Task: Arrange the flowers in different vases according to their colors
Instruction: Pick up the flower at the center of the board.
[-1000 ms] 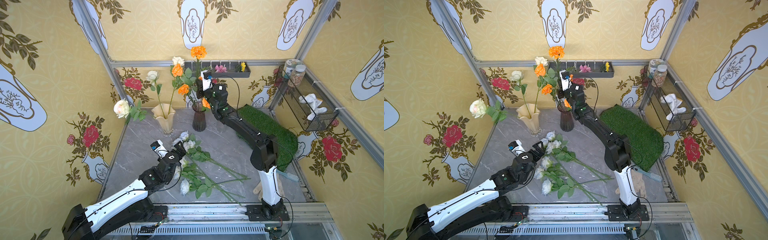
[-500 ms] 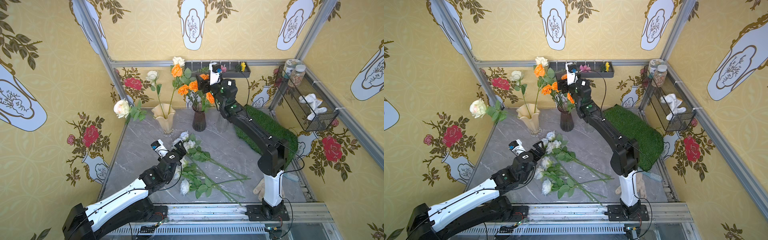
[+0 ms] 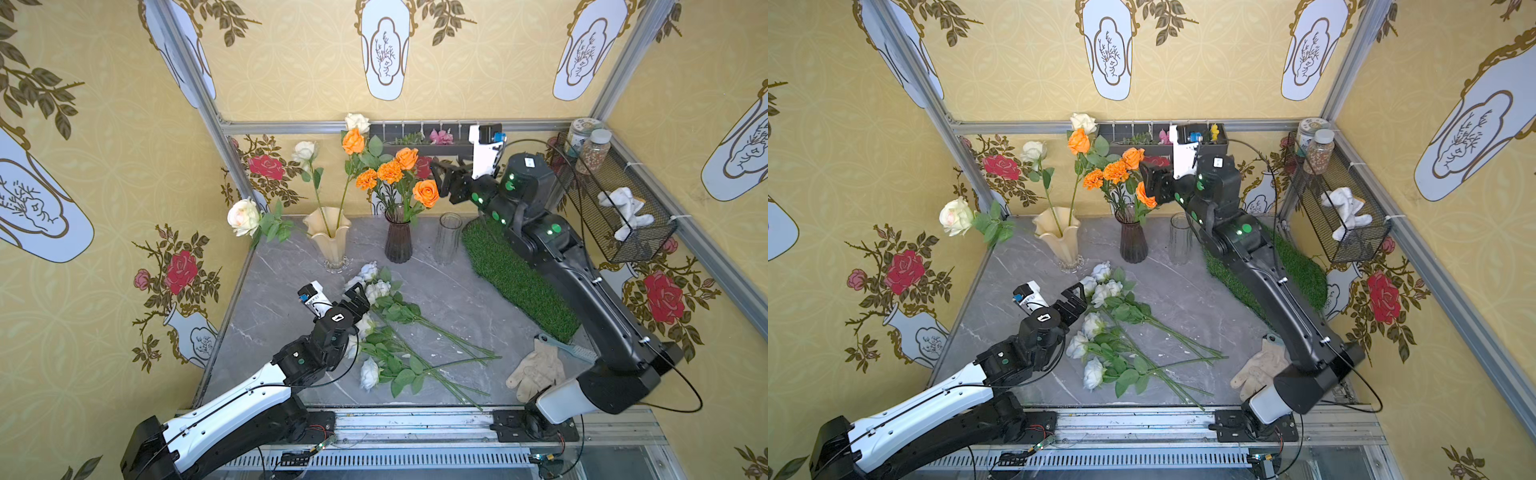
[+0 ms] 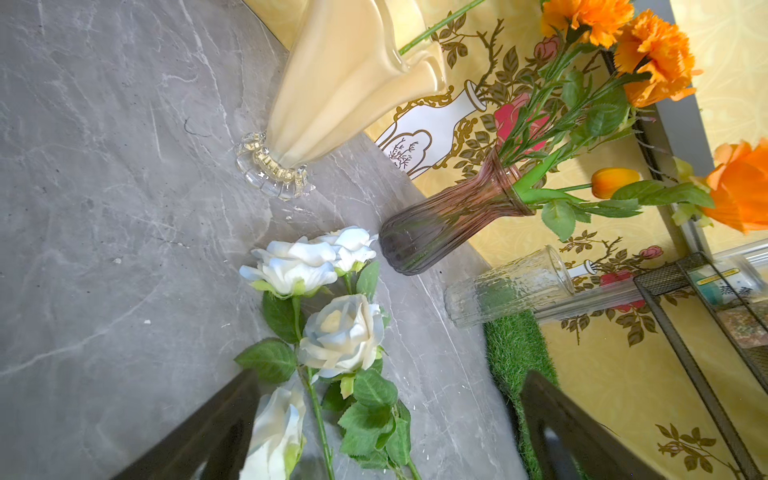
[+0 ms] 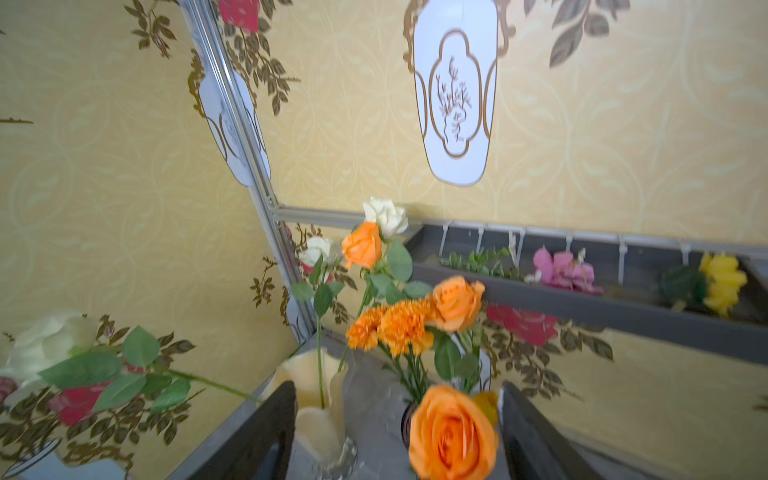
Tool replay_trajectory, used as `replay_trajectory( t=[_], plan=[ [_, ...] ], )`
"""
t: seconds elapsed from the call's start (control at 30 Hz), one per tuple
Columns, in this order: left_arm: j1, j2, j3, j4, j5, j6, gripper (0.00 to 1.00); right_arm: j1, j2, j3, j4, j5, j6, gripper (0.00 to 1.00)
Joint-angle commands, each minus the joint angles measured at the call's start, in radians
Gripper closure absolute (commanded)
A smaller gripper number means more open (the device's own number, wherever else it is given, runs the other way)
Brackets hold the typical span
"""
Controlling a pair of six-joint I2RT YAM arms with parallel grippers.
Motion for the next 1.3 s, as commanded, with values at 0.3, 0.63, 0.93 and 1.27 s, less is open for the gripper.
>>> replay_trajectory(
  t=[0.3,0.63,0.93,1.27],
  plan=[
    [0.000,-0.132,-0.057,-0.070,-0.003,-0.099,0.00,0.018,-0.235,-0.570,-0.448,-0.192,0.164,0.35],
    [0.001,-0.248,-0.103,-0.145,-0.032,-0.186,0.00,0.263,-0.058,-0.684,-0.430,-0.017,0.153,0.42],
    [0.001,-0.231,-0.096,-0.155,-0.045,-0.204,0.00,0.421,0.088,-0.712,-0.304,-0.009,0.229,0.44],
    [0.001,-0.201,-0.087,-0.144,-0.054,-0.200,0.00,0.329,0.151,-0.676,-0.281,-0.017,0.210,0.44]
  ],
)
